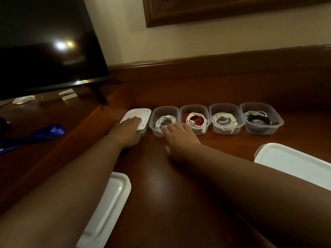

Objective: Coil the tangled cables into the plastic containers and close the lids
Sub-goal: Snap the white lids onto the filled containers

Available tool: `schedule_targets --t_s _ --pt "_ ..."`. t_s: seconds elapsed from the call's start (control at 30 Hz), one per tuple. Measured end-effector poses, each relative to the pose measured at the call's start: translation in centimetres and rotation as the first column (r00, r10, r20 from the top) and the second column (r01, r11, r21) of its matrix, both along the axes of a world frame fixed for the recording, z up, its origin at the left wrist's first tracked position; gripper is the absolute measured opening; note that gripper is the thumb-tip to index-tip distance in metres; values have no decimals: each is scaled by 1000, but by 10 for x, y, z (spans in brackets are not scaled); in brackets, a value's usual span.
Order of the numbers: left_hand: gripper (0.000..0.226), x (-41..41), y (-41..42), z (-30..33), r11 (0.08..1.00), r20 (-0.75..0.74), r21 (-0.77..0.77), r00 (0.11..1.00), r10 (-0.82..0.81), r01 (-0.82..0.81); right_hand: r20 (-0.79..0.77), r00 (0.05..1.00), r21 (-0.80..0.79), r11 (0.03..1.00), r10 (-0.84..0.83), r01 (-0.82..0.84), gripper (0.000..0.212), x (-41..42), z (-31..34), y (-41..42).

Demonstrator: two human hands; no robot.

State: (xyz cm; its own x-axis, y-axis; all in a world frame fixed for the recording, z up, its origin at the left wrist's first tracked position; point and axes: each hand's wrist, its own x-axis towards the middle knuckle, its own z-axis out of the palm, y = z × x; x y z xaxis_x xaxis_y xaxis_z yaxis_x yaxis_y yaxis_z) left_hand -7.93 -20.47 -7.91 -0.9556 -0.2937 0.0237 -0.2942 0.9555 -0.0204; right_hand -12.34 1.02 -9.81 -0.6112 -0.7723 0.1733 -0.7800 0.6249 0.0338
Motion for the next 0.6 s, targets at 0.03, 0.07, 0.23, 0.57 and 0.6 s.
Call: schedule_targets --t_s 0.03,0.07,0.23,0.57,0.6 --pt "67 -3 -1 -1 1000 1 -5 1000 -1 1 -9 1000 2 1000 7 -7 69 1 0 1" --pt "67 -4 -1 -2 1000 3 -14 1000 0 1 -13 1000 7 1000 14 -14 69 3 0 2" --pt "73 12 12 -2 999 -79 -39 997 22 -25 16 999 -5 999 46 -46 65 20 7 18" --pt "10 129 87 14 999 -74 27 996 49 -47 100 994 15 999 37 -38 64 92 14 82" --pt "14 139 90 12 999 -22 7 998 51 -51 107 994 12 999 34 -35 63 99 14 88"
